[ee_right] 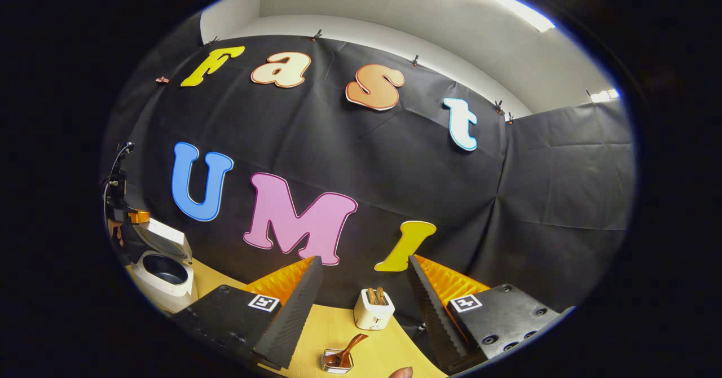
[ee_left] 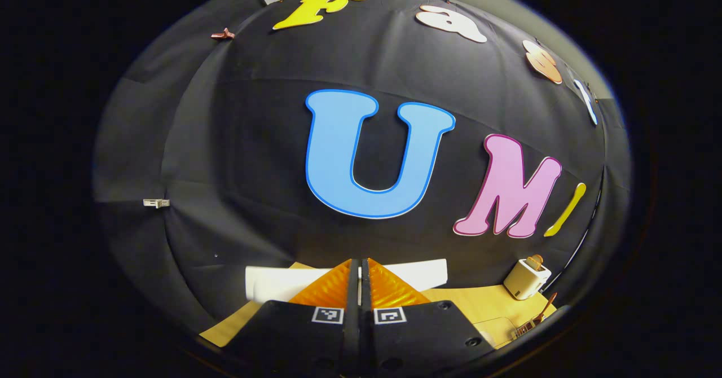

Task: Close the left gripper, press the button to open the rice cooker; take a wooden spoon from the chopstick holder with the right hand, scoop a spoonful of rice and pour it into the rice cooker, then put the wooden spoon back into the chopstick holder.

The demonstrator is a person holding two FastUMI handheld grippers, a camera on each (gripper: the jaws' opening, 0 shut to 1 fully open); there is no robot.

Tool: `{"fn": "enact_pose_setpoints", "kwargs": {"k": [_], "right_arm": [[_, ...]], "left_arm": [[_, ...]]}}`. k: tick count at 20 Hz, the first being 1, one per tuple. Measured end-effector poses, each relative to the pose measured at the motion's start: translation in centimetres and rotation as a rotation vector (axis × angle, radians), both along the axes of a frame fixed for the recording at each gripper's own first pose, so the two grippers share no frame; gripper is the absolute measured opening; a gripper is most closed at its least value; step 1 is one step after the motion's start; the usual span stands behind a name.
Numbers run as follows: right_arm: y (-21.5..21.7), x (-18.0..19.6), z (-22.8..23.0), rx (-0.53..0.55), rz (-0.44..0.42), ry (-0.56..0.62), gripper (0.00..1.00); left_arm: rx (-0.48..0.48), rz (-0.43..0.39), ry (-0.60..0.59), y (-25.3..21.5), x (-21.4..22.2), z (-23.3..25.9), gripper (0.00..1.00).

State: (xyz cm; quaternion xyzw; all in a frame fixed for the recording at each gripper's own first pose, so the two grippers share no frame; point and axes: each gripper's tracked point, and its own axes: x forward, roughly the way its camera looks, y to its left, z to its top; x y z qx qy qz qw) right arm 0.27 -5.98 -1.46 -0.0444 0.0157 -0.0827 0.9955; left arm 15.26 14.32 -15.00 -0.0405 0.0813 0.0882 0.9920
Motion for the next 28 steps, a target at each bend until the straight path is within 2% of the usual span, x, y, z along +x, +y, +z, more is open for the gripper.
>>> {"fn": "enact_pose_setpoints", "kwargs": {"k": [1, 3, 4, 7, 9, 13, 16, 17, 19, 22, 26, 28], "right_arm": [[0.0, 0.0, 0.0, -0.001, -0.001, -0.001, 0.89], [0.0, 0.1, -0.2, -0.002, 0.000, 0.002, 0.89], [0.0, 0.1, -0.3, 0.003, 0.002, 0.005, 0.93], [-0.2, 0.0, -0.8, 0.024, 0.006, 0.013, 0.93], [-0.4, -0.1, -1.4, 0.039, 0.018, 0.014, 0.94], [-0.6, 0.4, -3.3, 0.060, 0.072, 0.022, 0.93], [-1.2, 1.3, -6.2, 0.109, 0.117, 0.054, 0.94], [-1.2, 1.6, -7.4, 0.120, 0.146, 0.065, 0.94], [-1.5, 2.5, -10.2, 0.149, 0.188, 0.100, 0.93], [-3.3, 4.0, -17.7, 0.198, 0.222, 0.197, 0.92], [-4.6, 4.5, -26.4, 0.174, 0.269, 0.326, 0.89], [-4.7, 4.5, -29.7, 0.206, 0.299, 0.371, 0.90]], "left_arm": [[0.003, 0.003, -0.003, 0.1, -0.2, 0.2, 0.05], [0.007, 0.001, -0.016, -0.2, -0.1, 1.2, 0.05], [0.007, -0.001, -0.024, -0.3, -0.3, 1.5, 0.05], [0.009, -0.023, -0.059, -1.2, -1.1, 3.0, 0.05], [0.016, -0.049, -0.086, -2.5, -2.0, 4.3, 0.13], [0.059, -0.090, -0.125, -5.1, -3.3, 6.6, 0.65], [0.098, -0.098, -0.137, -7.6, -4.1, 7.8, 0.81], [0.114, -0.099, -0.146, -8.4, -4.5, 8.8, 0.93], [0.138, -0.091, -0.170, -10.1, -5.0, 9.9, 0.95], [0.120, -0.060, -0.184, -13.9, -6.1, 10.4, 0.95], [0.134, 0.003, -0.163, -15.7, -7.1, 10.4, 0.95], [0.135, 0.036, -0.162, -16.5, -7.5, 10.5, 0.95]]}}
